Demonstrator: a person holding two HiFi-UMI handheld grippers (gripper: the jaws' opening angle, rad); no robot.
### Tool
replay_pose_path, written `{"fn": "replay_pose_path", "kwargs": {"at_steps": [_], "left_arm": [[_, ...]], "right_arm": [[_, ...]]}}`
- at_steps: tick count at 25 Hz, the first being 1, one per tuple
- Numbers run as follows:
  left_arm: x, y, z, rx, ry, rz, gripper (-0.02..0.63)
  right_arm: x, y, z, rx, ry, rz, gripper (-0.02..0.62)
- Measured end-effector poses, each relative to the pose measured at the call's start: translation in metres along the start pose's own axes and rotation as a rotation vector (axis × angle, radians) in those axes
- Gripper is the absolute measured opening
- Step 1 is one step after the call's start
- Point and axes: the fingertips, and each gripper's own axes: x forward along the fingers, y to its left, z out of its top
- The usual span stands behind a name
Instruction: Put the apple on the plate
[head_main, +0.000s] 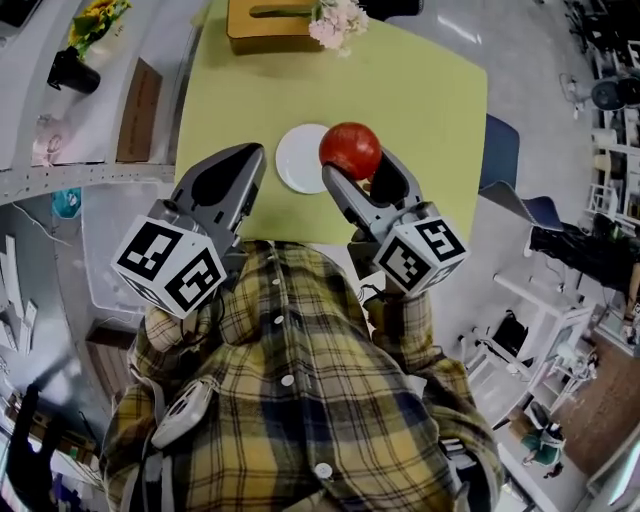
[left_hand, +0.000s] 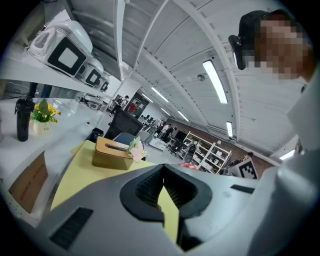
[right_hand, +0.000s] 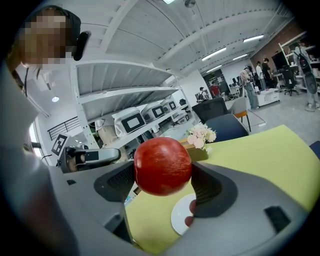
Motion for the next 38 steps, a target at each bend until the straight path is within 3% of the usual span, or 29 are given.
{"fn": "replay_pose_path", "kwargs": {"at_steps": [17,28,38], "left_arm": [[-0.019,0.018,-0.031,-0.031,0.062,0.124,0.008],[-0.032,0.026,-0.05,-0.057,0.11,0.162,0.008],[-0.039,0.025,-0.059,-0.063,0.125,0.189,0.008]], "right_arm": [[0.05,-0.047,-0.071,-0.111,0.189,-0.065,0.344],[0.072,-0.072,-0.129,-0.213,0.319,-0.131,0.344],[0.084,-0.085,-0.162,-0.231,0.373,-0.148,0.344]]}}
